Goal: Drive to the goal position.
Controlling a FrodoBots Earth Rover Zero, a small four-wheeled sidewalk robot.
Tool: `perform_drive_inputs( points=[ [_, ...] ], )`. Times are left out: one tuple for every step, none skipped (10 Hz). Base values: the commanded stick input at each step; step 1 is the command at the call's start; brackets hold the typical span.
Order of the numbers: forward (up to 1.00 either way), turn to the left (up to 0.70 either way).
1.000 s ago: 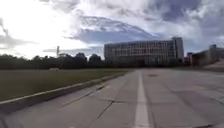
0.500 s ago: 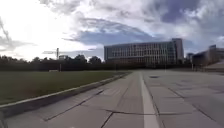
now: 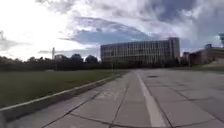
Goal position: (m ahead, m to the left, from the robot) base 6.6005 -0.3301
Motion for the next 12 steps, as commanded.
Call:
perform_drive_inputs(
  points=[
    [0.7, 0.0],
    [0.7, 0.0],
    [0.7, 0.0],
    [0.7, 0.0],
    [0.7, 0.0],
    [0.7, 0.0],
    [0.7, 0.0],
    [0.7, 0.0],
    [0.7, 0.0],
    [0.7, -0.06],
    [0.7, -0.13],
    [0.7, -0.2]
  ],
)
